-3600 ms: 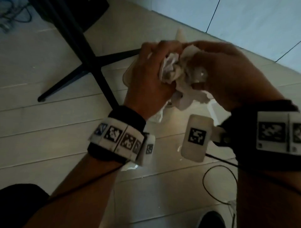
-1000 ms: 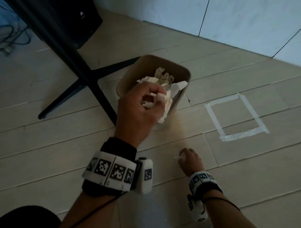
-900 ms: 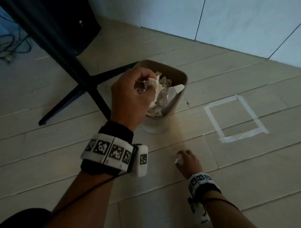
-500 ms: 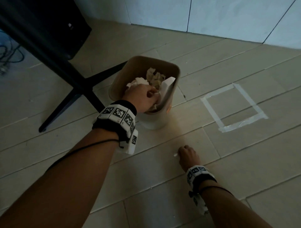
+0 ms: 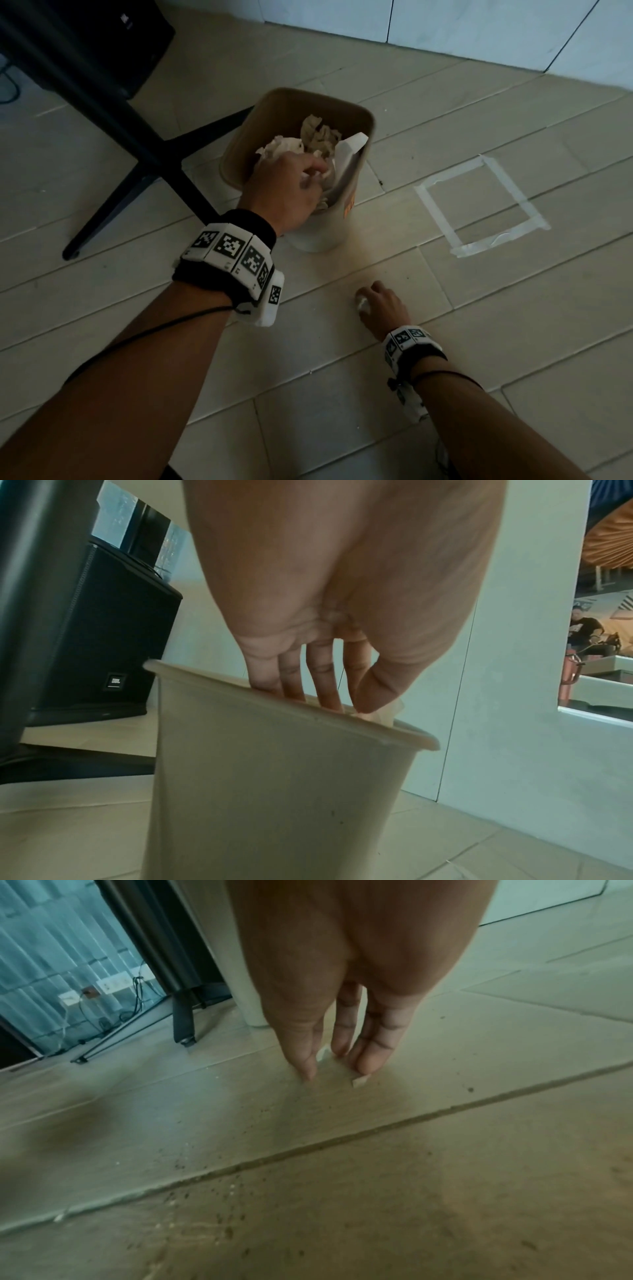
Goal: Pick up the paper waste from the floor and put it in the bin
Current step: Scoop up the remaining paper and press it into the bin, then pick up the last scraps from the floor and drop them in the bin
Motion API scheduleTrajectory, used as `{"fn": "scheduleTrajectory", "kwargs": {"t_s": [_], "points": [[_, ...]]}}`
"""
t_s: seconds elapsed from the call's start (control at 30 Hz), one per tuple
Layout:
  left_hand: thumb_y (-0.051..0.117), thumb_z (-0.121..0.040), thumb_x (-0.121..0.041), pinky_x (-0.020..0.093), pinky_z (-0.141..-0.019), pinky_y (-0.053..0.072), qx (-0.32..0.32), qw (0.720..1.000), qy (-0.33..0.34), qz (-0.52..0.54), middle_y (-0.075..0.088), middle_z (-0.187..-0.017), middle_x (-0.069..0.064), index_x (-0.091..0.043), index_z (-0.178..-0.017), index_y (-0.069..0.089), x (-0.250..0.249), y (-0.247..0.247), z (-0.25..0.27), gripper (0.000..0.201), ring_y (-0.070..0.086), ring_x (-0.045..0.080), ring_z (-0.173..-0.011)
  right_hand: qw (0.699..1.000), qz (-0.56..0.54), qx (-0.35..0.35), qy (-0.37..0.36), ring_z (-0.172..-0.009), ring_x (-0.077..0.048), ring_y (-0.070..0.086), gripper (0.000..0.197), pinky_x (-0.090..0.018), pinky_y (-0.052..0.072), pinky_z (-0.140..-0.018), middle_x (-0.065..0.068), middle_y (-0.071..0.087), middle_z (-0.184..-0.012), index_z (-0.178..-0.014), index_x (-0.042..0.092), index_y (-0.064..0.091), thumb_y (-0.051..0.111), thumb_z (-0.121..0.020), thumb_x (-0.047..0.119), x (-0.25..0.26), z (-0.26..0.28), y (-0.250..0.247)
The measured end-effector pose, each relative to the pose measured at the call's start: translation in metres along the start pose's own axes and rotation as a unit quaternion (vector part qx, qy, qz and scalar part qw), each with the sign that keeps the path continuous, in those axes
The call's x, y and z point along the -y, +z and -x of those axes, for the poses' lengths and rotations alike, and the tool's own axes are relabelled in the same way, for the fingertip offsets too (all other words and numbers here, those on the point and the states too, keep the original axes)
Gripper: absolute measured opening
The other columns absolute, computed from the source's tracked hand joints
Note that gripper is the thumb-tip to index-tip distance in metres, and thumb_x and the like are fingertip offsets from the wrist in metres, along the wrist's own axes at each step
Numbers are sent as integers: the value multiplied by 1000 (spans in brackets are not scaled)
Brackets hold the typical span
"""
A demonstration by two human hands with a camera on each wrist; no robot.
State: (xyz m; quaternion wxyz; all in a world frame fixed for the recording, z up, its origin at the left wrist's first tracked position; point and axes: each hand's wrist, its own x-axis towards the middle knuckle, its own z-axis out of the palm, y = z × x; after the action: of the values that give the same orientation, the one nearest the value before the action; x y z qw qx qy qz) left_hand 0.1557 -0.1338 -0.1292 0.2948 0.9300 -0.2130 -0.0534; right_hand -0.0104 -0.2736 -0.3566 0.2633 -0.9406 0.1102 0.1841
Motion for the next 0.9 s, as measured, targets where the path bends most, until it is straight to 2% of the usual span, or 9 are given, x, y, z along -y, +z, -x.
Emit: {"fn": "scheduleTrajectory", "kwargs": {"t_s": [0.13, 0.27, 0.37, 0.43, 0.5, 0.57, 0.67, 0.83, 0.9], "points": [[59, -90, -19, 32, -96, 53, -10, 999, 31, 13, 64, -126, 1, -23, -118, 67, 5, -8, 12, 29, 60, 15, -115, 999, 32, -13, -16, -94, -35, 60, 21, -37, 44, -68, -12, 59, -106, -102, 10, 65, 49, -94, 21, 1, -3, 1], [58, -90, -14, 32, -95, 54, -23, 997, 60, 39, 61, -126, 0, -22, -118, 66, 8, -18, 25, 30, 58, 13, -116, 1000, 13, 7, 6, -99, -35, 60, 19, -38, 49, -76, -12, 62, -107, -100, 10, 65, 49, -91, 14, 3, -5, 1], [57, -90, -13, 29, -93, 55, -50, 994, 64, 71, 59, -127, 1, -20, -118, 65, 12, -22, 35, 29, 57, 14, -118, 999, -48, 11, 19, -96, -35, 63, 14, -33, 46, -75, -14, 67, -101, -93, 10, 70, 57, -87, 12, 9, -4, -15], [56, -91, -15, 28, -93, 55, -82, 990, 51, 100, 58, -126, 2, -19, -118, 65, 16, -20, 45, 29, 58, 14, -118, 993, -112, -14, 26, -84, -30, 67, 9, -30, 49, -72, -13, 72, -86, -84, 12, 75, 67, -84, 16, 16, -2, -41], [54, -91, -16, 34, -92, 56, -111, 986, 35, 122, 59, -124, 1, -19, -116, 65, 18, -16, 57, 28, 58, 13, -116, 986, -166, -13, 21, -66, -21, 67, 8, -25, 51, -68, -6, 71, -67, -76, 18, 76, 71, -82, 23, 25, 4, -78], [55, -90, -16, 38, -93, 55, -118, 984, 14, 136, 60, -120, -3, -20, -113, 66, 20, -15, 70, 26, 57, 9, -116, 980, -199, 12, -8, -58, -16, 66, 9, -25, 53, -66, -6, 71, -62, -73, 24, 74, 73, -81, 22, 40, 14, -121], [59, -91, -14, 30, -92, 53, -102, 982, -32, 153, 60, -109, -18, -27, -109, 68, 20, -33, 81, 24, 55, -6, -106, 972, -231, -1, -49, -60, -16, 69, 7, -26, 58, -66, -8, 74, -70, -81, 16, 77, 73, -81, 22, 73, 27, -189], [60, -93, -25, 17, -85, 44, -118, 973, -102, 168, 67, -113, -12, -43, -102, 66, 36, -98, 91, 21, 60, 3, -107, 963, -189, -131, -144, -66, -7, 65, 12, -20, 52, -72, 8, 70, -71, -91, 20, 78, 69, -85, 25, 146, 24, -272], [60, -93, -27, 25, -91, 47, -138, 964, -114, 195, 67, -110, -15, -46, -98, 66, 45, -125, 99, 21, 60, 3, -105, 959, -139, -181, -168, -74, -12, 65, 15, -24, 49, -74, 1, 74, -78, -90, 19, 79, 65, -86, 22, 170, 9, -282]]}}
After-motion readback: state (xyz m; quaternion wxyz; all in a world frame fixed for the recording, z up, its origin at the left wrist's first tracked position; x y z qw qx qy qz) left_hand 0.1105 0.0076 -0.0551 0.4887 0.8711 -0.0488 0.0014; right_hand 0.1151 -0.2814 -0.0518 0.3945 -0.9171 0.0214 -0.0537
